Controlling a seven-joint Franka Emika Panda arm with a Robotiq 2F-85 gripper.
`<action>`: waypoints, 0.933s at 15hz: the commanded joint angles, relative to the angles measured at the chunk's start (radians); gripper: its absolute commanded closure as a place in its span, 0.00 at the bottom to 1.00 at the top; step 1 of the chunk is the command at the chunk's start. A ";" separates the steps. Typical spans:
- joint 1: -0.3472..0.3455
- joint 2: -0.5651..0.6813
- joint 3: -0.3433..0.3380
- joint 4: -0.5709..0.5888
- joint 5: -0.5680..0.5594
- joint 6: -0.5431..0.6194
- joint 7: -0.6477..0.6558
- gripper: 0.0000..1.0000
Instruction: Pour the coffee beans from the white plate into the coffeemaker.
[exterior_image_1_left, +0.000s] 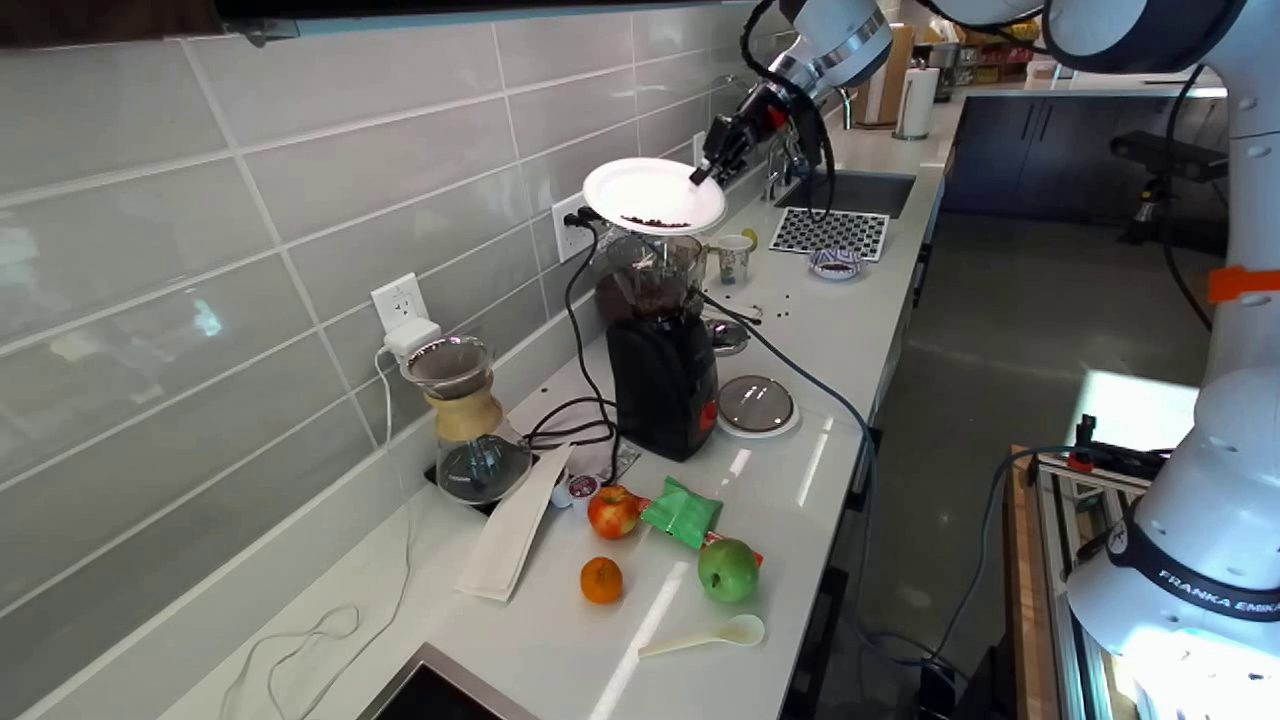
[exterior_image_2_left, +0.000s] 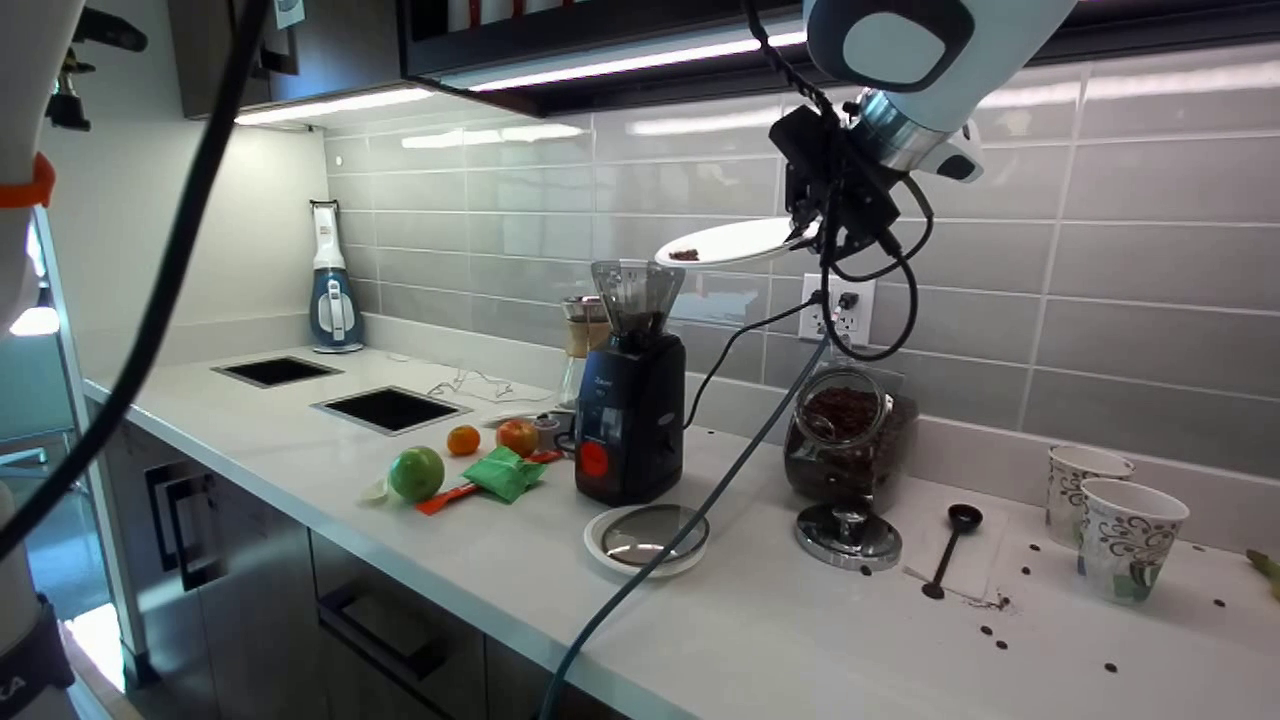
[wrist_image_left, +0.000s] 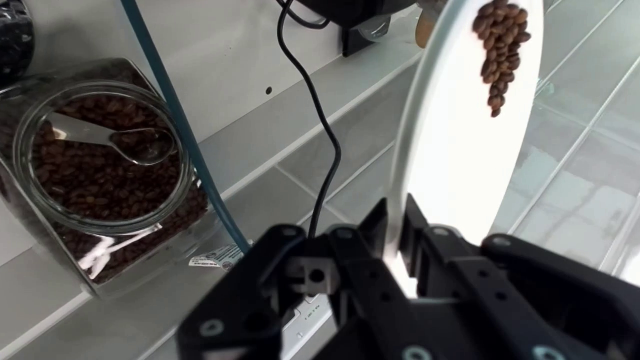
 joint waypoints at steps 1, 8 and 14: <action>0.044 -0.051 -0.021 -0.071 0.017 0.043 -0.009 0.98; 0.067 -0.122 -0.034 -0.137 0.036 0.051 -0.023 0.98; 0.095 -0.189 -0.051 -0.216 0.042 0.099 -0.100 0.98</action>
